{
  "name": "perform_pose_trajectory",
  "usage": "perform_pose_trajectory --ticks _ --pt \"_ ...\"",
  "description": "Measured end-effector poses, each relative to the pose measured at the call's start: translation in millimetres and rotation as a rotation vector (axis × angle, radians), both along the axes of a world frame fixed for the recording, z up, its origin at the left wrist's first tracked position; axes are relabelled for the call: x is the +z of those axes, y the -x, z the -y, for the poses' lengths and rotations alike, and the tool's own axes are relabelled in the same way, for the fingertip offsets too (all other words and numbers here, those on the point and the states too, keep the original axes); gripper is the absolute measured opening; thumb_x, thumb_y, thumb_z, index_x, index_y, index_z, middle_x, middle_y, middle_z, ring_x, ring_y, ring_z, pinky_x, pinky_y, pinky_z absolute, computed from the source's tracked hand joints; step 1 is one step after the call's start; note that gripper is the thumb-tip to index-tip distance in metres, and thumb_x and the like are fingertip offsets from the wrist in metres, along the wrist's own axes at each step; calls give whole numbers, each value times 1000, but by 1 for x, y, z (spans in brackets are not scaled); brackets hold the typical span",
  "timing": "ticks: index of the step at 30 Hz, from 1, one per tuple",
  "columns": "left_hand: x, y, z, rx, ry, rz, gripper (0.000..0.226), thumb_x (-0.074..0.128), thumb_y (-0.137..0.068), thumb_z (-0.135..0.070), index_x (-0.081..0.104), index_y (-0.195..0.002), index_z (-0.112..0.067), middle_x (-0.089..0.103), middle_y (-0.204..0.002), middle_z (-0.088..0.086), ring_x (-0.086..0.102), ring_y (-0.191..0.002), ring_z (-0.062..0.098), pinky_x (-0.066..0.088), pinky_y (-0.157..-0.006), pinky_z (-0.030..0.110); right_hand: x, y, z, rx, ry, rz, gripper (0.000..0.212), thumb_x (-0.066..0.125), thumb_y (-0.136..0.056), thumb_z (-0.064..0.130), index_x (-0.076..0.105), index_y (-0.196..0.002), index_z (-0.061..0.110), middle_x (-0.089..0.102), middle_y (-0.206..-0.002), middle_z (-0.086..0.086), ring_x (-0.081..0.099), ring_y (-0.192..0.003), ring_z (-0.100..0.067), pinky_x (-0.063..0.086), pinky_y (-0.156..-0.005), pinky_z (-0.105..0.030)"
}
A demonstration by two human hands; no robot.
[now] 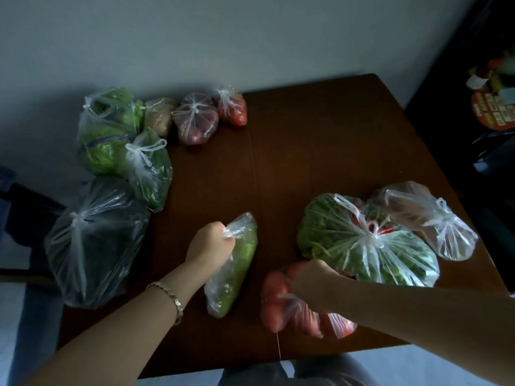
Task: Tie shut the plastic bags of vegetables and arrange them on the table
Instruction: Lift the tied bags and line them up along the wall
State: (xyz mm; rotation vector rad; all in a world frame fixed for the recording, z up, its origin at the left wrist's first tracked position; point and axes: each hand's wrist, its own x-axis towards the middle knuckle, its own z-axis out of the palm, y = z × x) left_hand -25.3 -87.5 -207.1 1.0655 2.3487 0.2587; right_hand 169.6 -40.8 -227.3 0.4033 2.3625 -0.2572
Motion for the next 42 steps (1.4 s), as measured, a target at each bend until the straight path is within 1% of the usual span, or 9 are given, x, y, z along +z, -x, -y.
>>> perform_pose_trajectory --ticks 10,17,20,27,31,34,37,39,42 --pt "1 89 -17 192 -249 131 28 54 -85 -10 37 -63 -11 36 -59 3 35 -55 17 26 -49 27 56 88 -57 -321 -135 -142 29 38 -93 18 49 -119 17 53 -121 -4 57 -111 -26 47 -80 -32" --pt "10 145 -92 166 -365 138 31 54 -83 -9 34 -60 -13 34 -59 1 37 -64 19 24 -50 30 34 180 -128 -757 -116 -213 32 39 -93 17 51 -122 12 58 -123 -10 56 -113 -29 47 -87 -36" --pt "12 175 -122 199 -393 172 36 54 -84 -10 29 -57 -15 31 -58 -1 34 -62 19 21 -50 31 27 214 -159 -942 -98 -304 34 44 -90 20 49 -123 15 59 -120 -9 57 -111 -30 45 -78 -34" --pt "1 225 -164 202 -408 183 35 51 -86 -9 29 -59 -16 33 -60 -3 35 -63 17 19 -49 31 14 274 -201 -941 -107 -475 31 36 -93 26 50 -121 24 60 -118 -11 58 -107 -33 43 -81 -36" --pt "-5 225 -161 134 -327 164 11 48 -89 -13 48 -83 -4 51 -77 7 50 -79 26 33 -61 28 1 284 -200 -1033 -77 -508 32 38 -91 31 49 -121 30 61 -113 -6 59 -102 -30 41 -72 -33" --pt "-6 218 -150 8 -188 -37 30 49 -89 -15 51 -109 7 55 -113 23 52 -107 36 41 -85 37 -1 273 -194 -1084 64 -547 43 45 -87 29 39 -130 25 58 -119 -11 58 -104 -32 49 -81 -36" --pt "-2 194 -137 -48 -93 -250 52 51 -86 -20 34 -131 -1 32 -139 20 34 -127 36 30 -105 44 4 250 -175 -1053 145 -565 46 50 -90 26 35 -132 12 54 -123 -16 56 -108 -33 46 -83 -36" --pt "1 168 -129 -175 -157 -394 64 57 -81 -20 31 -138 -6 24 -145 16 25 -134 37 18 -112 50 6 230 -157 -1002 202 -575 50 52 -89 23 32 -134 13 55 -124 -14 56 -109 -31 46 -89 -37" --pt "8 111 -123 -359 -271 -428 63 63 -73 -19 43 -133 -11 34 -141 16 34 -129 39 22 -110 52 8 176 -139 -870 210 -527 42 47 -87 19 38 -128 19 61 -116 -7 60 -102 -24 50 -89 -40"
